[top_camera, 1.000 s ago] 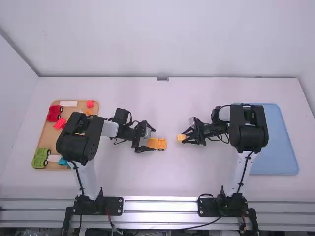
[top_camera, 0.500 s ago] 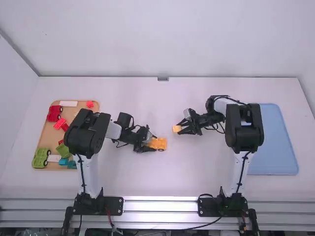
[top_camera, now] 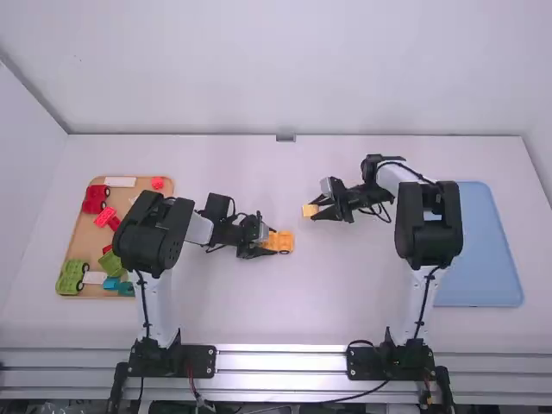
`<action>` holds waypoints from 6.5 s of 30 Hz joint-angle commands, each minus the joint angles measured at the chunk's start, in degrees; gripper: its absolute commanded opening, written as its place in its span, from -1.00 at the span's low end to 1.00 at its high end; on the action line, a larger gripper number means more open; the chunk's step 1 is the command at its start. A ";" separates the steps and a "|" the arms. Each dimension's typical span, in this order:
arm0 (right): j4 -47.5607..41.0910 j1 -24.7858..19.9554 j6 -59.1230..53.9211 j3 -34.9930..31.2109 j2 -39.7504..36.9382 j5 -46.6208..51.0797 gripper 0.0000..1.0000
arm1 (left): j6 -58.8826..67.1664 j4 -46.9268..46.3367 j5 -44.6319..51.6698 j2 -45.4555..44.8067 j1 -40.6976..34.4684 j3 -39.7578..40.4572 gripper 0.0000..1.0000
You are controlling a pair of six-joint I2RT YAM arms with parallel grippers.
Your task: Assemble lego blocks to make yellow taxi
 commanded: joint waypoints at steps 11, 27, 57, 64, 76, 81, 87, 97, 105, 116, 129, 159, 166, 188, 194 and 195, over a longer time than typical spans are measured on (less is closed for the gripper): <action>3.96 5.68 9.64 -2.40 -12.48 10.91 -0.73 | -2.82 1.46 1.03 1.22 -0.26 -0.39 0.06; 38.73 7.39 35.85 -27.96 -25.44 9.84 -0.89 | -3.91 2.34 1.11 1.22 -0.31 -0.46 0.15; 50.42 15.13 46.99 -30.49 -13.11 13.64 -0.95 | -3.89 -0.83 -1.97 1.22 -0.98 2.36 -0.15; 49.46 15.32 45.70 -30.51 -13.11 16.24 -0.98 | -3.41 -3.76 -2.01 1.22 -1.14 2.36 -0.14; 47.65 15.52 43.76 -30.51 -13.11 15.56 -1.00 | -3.50 -3.72 -2.03 1.22 -1.33 2.36 -0.12; 48.06 15.50 43.74 -30.51 -13.11 15.76 -0.99 | -3.52 -3.74 -1.99 1.22 -1.44 2.36 -0.12; 48.22 15.61 43.76 -30.51 -13.09 17.16 -0.90 | -3.50 -4.20 -1.99 1.22 -1.22 2.36 -0.11; 48.89 18.47 43.76 -30.51 -13.09 21.33 -0.97 | -3.50 -5.05 -1.99 1.22 -1.55 2.36 -0.11; 49.70 17.51 45.03 -30.51 -13.11 21.38 -0.97 | -3.50 -5.07 -1.99 1.22 -1.57 2.36 -0.11; 49.72 16.87 44.83 -30.51 -13.11 21.35 -0.95 | -3.50 -5.05 -1.99 1.22 -1.55 2.36 -0.11; 49.96 16.26 44.61 -30.40 -13.11 18.47 -0.18 | -3.48 -5.03 -2.01 1.22 -1.55 2.36 -0.10; 51.65 13.88 41.64 -30.47 -15.80 5.99 -0.92 | -3.48 -4.96 -2.01 1.22 -1.55 2.36 -0.10; 49.00 17.03 43.45 -30.47 -14.43 18.78 -1.00 | -3.50 -4.87 -2.01 1.22 -1.55 2.36 -0.10; 39.78 12.46 42.66 -22.03 -10.25 12.81 -0.06 | -3.50 -4.61 -4.83 1.22 -1.73 2.36 0.02; 38.51 9.79 44.57 -17.92 -16.68 9.46 0.98 | -3.52 -4.57 -5.01 1.22 -1.75 2.38 1.00; 38.82 9.81 45.29 -17.84 -17.55 9.73 0.97 | -3.54 -4.63 -5.05 1.22 -1.73 2.43 0.98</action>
